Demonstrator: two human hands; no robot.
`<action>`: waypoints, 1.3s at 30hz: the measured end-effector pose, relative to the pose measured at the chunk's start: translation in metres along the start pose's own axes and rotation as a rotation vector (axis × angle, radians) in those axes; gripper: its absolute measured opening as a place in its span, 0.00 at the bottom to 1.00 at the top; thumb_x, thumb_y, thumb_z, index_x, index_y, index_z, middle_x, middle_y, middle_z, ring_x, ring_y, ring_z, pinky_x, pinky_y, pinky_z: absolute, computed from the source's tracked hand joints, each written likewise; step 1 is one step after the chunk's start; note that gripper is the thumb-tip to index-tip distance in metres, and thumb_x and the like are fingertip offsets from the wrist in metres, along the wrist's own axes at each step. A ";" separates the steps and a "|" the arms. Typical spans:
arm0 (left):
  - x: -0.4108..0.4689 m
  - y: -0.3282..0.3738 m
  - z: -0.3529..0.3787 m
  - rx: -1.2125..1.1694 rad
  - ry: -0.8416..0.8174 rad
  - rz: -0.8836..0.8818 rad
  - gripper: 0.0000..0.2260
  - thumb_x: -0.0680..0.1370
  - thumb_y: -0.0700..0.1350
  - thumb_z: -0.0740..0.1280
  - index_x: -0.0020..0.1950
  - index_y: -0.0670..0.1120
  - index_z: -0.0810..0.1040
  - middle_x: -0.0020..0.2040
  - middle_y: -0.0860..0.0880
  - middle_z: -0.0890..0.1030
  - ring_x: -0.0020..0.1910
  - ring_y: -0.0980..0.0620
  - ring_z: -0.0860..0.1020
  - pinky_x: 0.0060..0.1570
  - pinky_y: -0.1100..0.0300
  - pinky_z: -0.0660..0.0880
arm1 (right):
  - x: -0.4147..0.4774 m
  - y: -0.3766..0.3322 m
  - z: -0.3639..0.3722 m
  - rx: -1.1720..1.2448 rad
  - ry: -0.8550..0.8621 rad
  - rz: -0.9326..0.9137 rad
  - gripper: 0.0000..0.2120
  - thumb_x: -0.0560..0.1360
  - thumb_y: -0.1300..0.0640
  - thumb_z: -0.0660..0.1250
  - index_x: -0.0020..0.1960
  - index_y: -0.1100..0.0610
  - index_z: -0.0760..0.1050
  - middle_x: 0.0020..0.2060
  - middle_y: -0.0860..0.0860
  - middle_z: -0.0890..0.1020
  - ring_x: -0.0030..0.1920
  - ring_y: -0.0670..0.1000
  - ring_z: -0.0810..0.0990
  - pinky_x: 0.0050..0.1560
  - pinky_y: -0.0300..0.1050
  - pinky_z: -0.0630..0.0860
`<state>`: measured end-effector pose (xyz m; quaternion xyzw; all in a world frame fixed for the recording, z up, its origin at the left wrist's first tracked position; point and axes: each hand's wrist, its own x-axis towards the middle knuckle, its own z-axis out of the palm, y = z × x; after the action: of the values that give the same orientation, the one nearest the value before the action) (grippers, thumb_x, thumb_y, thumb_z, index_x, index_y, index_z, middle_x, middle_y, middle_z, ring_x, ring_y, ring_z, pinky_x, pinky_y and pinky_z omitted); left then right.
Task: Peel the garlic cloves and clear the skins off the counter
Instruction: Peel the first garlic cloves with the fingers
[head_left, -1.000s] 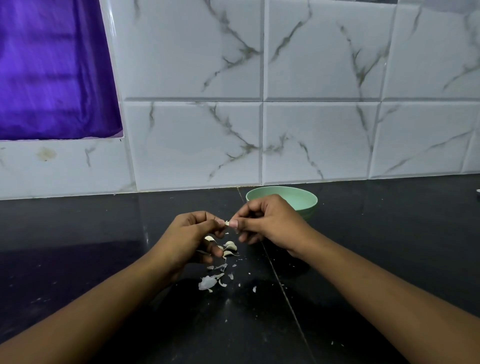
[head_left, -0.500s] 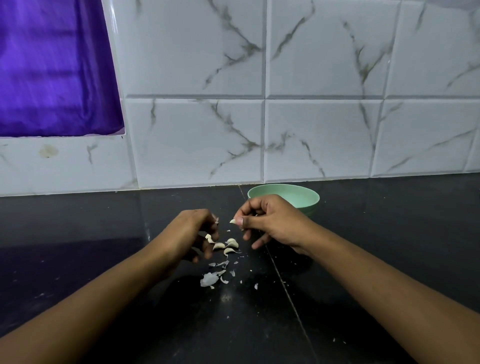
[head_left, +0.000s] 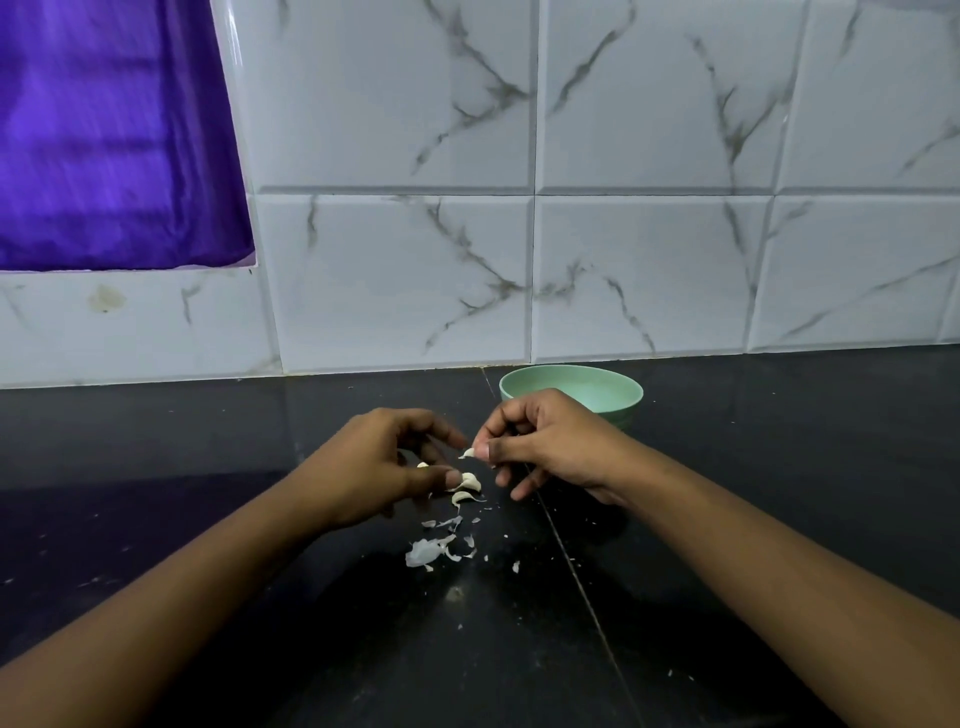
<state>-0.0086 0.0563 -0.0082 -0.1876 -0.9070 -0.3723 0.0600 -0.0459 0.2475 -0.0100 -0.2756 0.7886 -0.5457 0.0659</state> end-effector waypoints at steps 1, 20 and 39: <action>0.001 0.000 0.003 -0.049 0.031 0.008 0.08 0.72 0.45 0.73 0.50 0.53 0.80 0.40 0.53 0.85 0.34 0.55 0.82 0.28 0.62 0.75 | 0.000 0.000 0.001 0.022 0.001 0.005 0.04 0.74 0.65 0.69 0.40 0.60 0.77 0.27 0.47 0.78 0.28 0.45 0.78 0.29 0.39 0.78; 0.001 0.001 0.007 -0.460 0.077 -0.160 0.03 0.77 0.38 0.67 0.46 0.42 0.80 0.36 0.47 0.84 0.30 0.54 0.81 0.27 0.63 0.74 | -0.005 -0.007 -0.007 0.006 -0.093 0.043 0.10 0.70 0.74 0.69 0.40 0.59 0.77 0.29 0.47 0.79 0.31 0.42 0.79 0.37 0.36 0.80; 0.004 -0.001 0.011 -0.490 0.000 -0.213 0.10 0.80 0.44 0.61 0.44 0.43 0.79 0.31 0.49 0.79 0.23 0.54 0.74 0.22 0.66 0.68 | -0.001 -0.006 -0.003 -0.010 0.065 -0.041 0.08 0.78 0.65 0.63 0.51 0.54 0.77 0.41 0.50 0.82 0.35 0.43 0.80 0.34 0.38 0.78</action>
<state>-0.0117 0.0647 -0.0156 -0.0999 -0.8043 -0.5851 -0.0269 -0.0444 0.2488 -0.0040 -0.2739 0.7874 -0.5515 0.0276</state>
